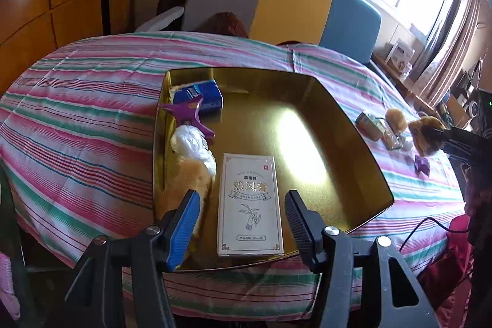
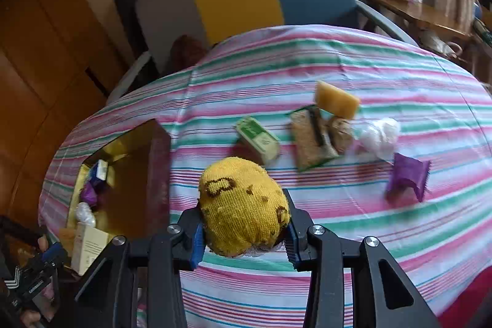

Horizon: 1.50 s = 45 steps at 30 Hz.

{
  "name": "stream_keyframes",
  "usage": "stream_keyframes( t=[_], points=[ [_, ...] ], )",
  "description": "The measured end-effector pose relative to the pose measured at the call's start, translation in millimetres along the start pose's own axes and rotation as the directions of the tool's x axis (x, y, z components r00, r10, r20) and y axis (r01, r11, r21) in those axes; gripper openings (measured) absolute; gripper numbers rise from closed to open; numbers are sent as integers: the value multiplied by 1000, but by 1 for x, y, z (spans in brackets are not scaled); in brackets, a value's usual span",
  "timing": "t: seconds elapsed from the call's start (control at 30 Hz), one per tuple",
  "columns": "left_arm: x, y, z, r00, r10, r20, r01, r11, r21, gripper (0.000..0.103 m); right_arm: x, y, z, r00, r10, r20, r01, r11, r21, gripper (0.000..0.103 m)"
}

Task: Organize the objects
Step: 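Lower the yellow ball into the tray beside the white box and release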

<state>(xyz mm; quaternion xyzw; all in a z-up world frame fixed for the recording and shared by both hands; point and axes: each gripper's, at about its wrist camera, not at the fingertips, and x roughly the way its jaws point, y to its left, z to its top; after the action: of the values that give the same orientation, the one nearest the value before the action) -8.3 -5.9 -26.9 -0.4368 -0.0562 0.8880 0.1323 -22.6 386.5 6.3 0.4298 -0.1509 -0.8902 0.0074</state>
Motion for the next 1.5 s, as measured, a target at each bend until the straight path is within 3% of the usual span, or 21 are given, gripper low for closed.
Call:
stream_keyframes(
  t=[0.17, 0.27, 0.53, 0.7, 0.83, 0.93, 1.0, 1.2, 1.5],
  points=[
    [-8, 16, 3, 999, 17, 29, -16, 999, -33, 58, 20, 92, 7, 990, 138, -41, -143, 980, -136, 41],
    [-11, 28, 2, 999, 28, 39, -25, 998, -61, 58, 47, 145, 3, 979, 177, -101, -195, 958, -211, 42],
    [-12, 58, -3, 997, 59, 43, -52, 990, -132, 58, 143, 243, -27, 951, 145, -272, -221, 936, -274, 42],
    [-7, 68, -3, 996, 76, 36, -70, 987, -148, 58, 172, 282, -56, 932, 144, -334, -257, 910, -324, 42],
    [-4, 70, -4, 996, 86, 26, -81, 985, -153, 58, 175, 291, -61, 926, 170, -338, -288, 897, -336, 47],
    [-4, 68, -3, 995, 96, 26, -92, 984, -151, 59, 172, 285, -57, 918, 204, -340, -311, 902, -299, 62],
    [-5, 66, -3, 994, 102, 31, -97, 985, -145, 59, 169, 281, -52, 923, 216, -319, -311, 906, -286, 73],
    [-13, 61, -2, 990, 130, 49, -123, 984, -126, 60, 144, 269, -43, 935, 240, -262, -307, 916, -257, 85],
    [-23, 49, 2, 986, 151, 70, -145, 986, -89, 60, 98, 231, -37, 959, 220, -178, -262, 929, -261, 89]
  ],
)
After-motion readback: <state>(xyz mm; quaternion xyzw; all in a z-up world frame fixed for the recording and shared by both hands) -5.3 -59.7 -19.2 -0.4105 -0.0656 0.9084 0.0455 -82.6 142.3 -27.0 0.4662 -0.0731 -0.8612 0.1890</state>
